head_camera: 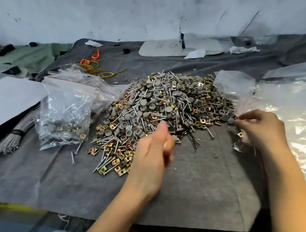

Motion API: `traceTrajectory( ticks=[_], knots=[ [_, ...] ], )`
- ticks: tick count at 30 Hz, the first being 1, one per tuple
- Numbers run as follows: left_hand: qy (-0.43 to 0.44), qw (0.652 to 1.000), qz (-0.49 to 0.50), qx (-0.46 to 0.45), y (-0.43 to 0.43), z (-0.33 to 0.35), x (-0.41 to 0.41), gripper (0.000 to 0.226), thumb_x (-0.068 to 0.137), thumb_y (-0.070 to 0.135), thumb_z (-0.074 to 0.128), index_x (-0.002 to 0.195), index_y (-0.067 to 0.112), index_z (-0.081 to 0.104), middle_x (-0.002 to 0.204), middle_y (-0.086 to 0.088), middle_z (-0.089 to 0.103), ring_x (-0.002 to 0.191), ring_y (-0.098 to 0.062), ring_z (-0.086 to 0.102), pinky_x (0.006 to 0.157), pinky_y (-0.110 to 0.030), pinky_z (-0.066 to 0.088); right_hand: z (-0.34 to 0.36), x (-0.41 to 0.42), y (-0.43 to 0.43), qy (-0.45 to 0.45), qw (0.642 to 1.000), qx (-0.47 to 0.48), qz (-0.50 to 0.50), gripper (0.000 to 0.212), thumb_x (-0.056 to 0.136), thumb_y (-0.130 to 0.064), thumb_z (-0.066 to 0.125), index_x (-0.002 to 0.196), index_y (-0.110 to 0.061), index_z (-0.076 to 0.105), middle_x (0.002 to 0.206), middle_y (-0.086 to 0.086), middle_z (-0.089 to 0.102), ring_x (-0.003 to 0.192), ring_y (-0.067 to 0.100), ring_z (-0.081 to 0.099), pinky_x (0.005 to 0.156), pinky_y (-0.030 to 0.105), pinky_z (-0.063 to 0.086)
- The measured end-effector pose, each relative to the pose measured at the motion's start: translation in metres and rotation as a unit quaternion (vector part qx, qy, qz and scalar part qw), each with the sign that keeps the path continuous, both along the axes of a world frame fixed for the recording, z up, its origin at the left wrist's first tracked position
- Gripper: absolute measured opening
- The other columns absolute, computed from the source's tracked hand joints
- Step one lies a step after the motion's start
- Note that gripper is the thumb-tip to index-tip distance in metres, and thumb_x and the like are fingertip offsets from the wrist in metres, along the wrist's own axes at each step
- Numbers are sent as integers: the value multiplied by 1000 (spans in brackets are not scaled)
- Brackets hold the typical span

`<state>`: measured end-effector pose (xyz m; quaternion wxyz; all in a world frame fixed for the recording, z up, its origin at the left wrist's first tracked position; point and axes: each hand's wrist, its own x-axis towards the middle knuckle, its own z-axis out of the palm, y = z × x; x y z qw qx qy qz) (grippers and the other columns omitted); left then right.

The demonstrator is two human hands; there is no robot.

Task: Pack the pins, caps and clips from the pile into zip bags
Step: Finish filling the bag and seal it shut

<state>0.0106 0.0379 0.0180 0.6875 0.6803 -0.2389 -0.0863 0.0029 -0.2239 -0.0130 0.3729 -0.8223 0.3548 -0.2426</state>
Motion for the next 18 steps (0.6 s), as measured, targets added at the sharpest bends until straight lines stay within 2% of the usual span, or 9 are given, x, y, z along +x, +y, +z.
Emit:
traceTrajectory(
  ticks=[3, 7, 10, 13, 15, 18],
  knots=[
    [20, 999, -28, -13, -53, 18, 26, 68, 98, 55, 36, 37, 25, 40, 53, 1, 41, 52, -15, 41, 53, -24, 36, -2, 1, 1, 32, 998, -53, -15, 24, 75, -20, 80, 97, -17, 71, 111, 17, 64, 102, 33, 60, 78, 30, 41],
    [54, 994, 7, -94, -75, 4, 49, 65, 108, 33, 28, 45, 25, 38, 47, 6, 32, 45, -10, 28, 47, -20, 24, -1, 0, 1, -3, 998, -43, -48, 23, 80, -14, 72, 103, -13, 69, 104, 11, 70, 96, 29, 63, 82, 32, 45],
    [41, 991, 63, -110, -61, -17, 51, 56, 107, 36, 28, 54, 24, 39, 47, 8, 30, 45, -7, 26, 46, -22, 22, -1, -1, -2, -3, 997, -59, -55, 25, 83, -19, 69, 106, -12, 71, 109, 14, 69, 102, 31, 63, 86, 33, 45],
    [15, 991, 81, -110, -56, -24, 48, 53, 105, 39, 30, 58, 27, 51, 46, 9, 34, 46, -8, 29, 47, -27, 23, -1, 1, -5, 20, 996, -68, -62, 42, 82, -20, 70, 122, -10, 65, 126, 17, 60, 114, 34, 57, 93, 35, 44],
    [11, 991, 85, -104, -59, -23, 48, 49, 108, 31, 30, 66, 23, 53, 46, 9, 33, 46, -8, 28, 48, -29, 22, 1, 3, -5, 46, 992, -50, -104, 39, 79, -25, 73, 116, -15, 69, 119, 15, 65, 108, 35, 60, 84, 35, 46],
    [-13, 992, 89, -92, -62, -26, 46, 35, 107, 19, 34, 79, 14, 54, 49, 12, 34, 47, -5, 28, 47, -24, 21, 3, 3, -2, 64, 985, -53, -154, 20, 80, -31, 73, 96, -20, 76, 96, 16, 71, 89, 37, 64, 70, 32, 39]
  ],
)
